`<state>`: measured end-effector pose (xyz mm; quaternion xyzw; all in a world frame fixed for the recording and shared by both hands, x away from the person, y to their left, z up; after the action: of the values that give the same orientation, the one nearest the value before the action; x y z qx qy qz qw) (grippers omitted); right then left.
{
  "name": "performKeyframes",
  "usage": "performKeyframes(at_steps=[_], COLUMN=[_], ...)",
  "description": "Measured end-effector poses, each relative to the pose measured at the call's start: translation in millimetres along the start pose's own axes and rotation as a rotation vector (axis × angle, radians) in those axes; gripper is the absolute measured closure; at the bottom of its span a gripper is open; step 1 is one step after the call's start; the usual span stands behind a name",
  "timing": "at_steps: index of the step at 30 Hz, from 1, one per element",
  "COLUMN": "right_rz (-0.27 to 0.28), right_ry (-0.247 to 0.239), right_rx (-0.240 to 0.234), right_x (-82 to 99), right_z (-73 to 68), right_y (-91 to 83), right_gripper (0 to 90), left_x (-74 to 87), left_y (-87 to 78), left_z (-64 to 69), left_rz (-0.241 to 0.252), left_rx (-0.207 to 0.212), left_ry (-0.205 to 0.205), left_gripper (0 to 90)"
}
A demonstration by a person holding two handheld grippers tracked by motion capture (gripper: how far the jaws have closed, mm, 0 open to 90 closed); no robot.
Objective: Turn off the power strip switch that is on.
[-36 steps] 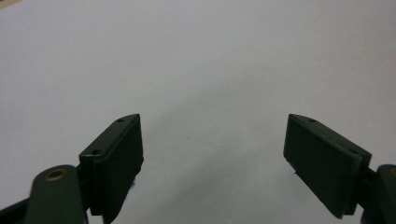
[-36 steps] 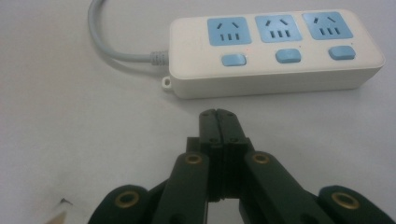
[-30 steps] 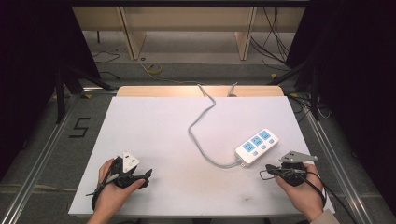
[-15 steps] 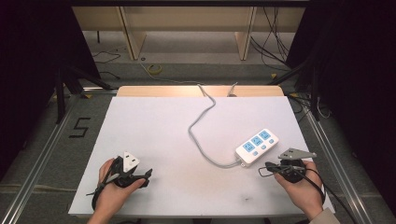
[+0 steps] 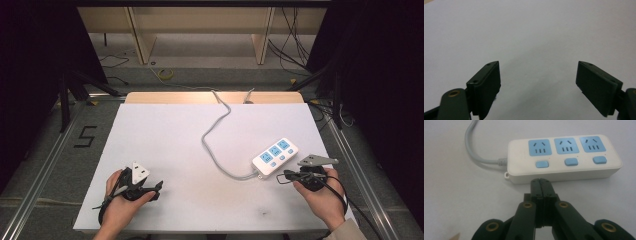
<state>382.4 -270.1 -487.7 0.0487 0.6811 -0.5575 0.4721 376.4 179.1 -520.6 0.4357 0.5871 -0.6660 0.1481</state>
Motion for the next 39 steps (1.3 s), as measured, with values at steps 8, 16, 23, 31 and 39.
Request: performKeyframes(at_steps=[8,16,23,31,39], right_rz=[-0.013,-0.020,-0.024,-0.033,-0.039], right_ry=[-0.001,-0.002,-0.005,-0.011,-0.016], right_rx=[-0.001,-0.004,-0.007,-0.015,-0.016], right_x=[-3.0,-6.8,-11.1,-14.5,-17.8], right_z=[2.9,3.6,5.1,4.4,5.6], right_y=[2.2,4.4,6.5,9.7,11.8], right_gripper=[90.0,90.0,90.0,90.0,90.0], left_x=[0.3,0.2,0.4,0.5,0.5], left_y=[0.2,0.4,0.7,0.6,0.7], left_z=[-0.3,-0.1,0.0,-0.4,-0.6], left_rz=[-0.004,-0.003,-0.005,-0.006,-0.006], left_rx=[0.001,0.001,0.002,0.001,0.000], left_ry=[0.000,0.002,0.003,0.003,0.002], left_gripper=[19.2,19.2,19.2,19.2,19.2])
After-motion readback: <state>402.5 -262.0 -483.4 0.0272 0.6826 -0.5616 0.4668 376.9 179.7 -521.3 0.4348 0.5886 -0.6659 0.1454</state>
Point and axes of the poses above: each handheld gripper's, and its own axes: y roughly forward along the jaws, x roughly out of its underside, z roughly to its right, the point moved 7 cm from there along y, roughly forward along the jaws, and after that the axes turned 6 degrees about -y, right-handed, at the moved point
